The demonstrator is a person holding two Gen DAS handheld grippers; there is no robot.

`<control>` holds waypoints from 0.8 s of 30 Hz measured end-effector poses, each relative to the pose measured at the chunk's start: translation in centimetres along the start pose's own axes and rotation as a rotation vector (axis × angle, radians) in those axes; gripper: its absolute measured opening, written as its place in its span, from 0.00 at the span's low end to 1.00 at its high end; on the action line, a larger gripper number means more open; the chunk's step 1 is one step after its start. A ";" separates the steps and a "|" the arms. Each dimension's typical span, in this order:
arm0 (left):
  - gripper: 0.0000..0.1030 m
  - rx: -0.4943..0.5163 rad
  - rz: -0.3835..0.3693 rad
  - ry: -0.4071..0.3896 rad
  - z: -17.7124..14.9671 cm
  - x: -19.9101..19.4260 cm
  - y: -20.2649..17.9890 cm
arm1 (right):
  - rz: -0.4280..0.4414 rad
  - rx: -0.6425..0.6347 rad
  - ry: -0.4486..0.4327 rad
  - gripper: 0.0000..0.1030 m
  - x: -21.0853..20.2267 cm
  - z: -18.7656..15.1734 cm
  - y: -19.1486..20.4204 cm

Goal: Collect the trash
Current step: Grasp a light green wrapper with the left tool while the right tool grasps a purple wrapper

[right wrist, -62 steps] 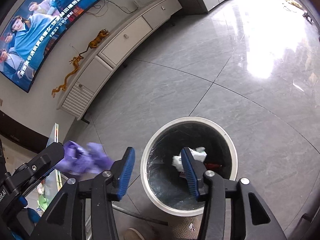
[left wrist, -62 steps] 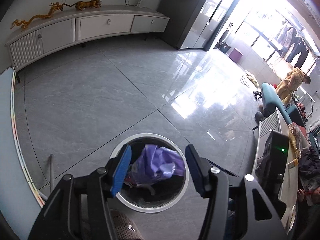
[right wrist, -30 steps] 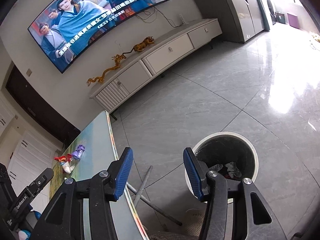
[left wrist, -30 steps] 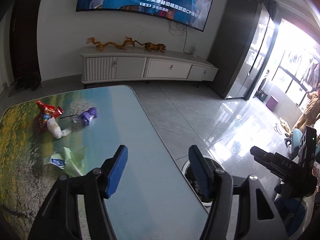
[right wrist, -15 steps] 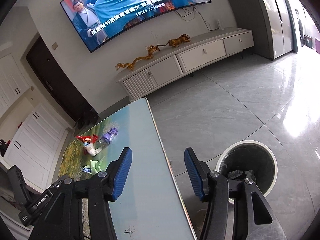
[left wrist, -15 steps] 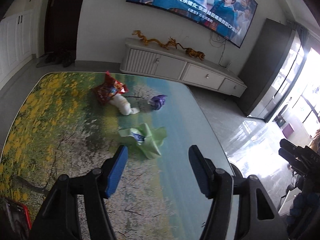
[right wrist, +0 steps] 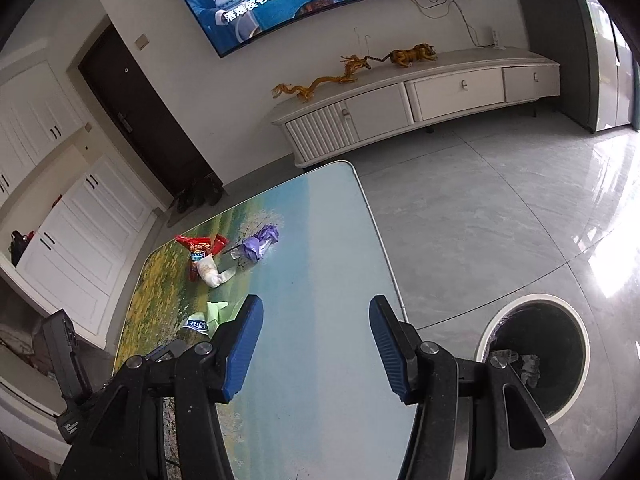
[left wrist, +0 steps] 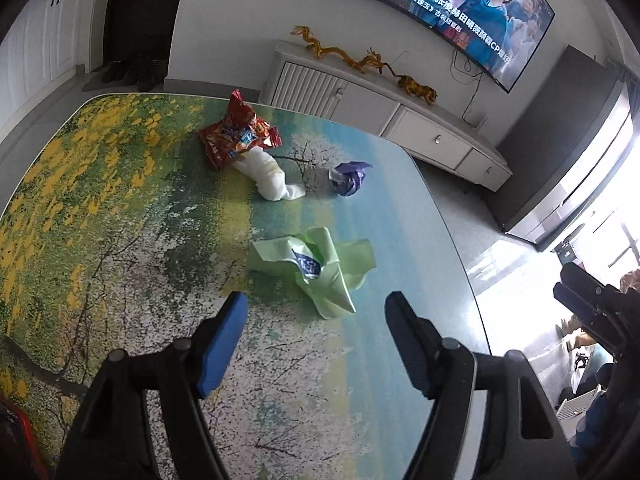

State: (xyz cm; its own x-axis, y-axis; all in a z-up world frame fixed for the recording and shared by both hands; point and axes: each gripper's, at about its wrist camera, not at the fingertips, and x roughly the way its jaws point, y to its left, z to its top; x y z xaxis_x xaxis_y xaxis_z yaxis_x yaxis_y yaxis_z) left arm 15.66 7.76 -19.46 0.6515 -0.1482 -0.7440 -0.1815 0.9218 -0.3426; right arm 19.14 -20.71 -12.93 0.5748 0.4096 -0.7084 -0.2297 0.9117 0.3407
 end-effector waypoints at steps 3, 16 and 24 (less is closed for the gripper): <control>0.68 -0.033 0.009 0.006 0.9 1.4 0.2 | 0.013 -0.026 0.026 0.52 1.9 1.1 1.0; 0.66 -0.122 0.024 0.042 2.5 5.7 1.3 | 0.101 -0.065 0.166 0.52 13.2 5.3 5.7; 0.55 -0.153 -0.012 0.048 3.0 6.7 2.2 | 0.101 -0.013 0.245 0.52 19.4 6.9 7.2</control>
State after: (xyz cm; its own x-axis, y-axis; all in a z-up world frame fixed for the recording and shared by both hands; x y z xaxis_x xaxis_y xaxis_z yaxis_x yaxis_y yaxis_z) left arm 21.80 9.87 -23.47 0.6190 -0.1794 -0.7647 -0.2864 0.8550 -0.4324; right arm 34.11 -6.43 -19.96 0.3417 0.4928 -0.8002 -0.2868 0.8655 0.4106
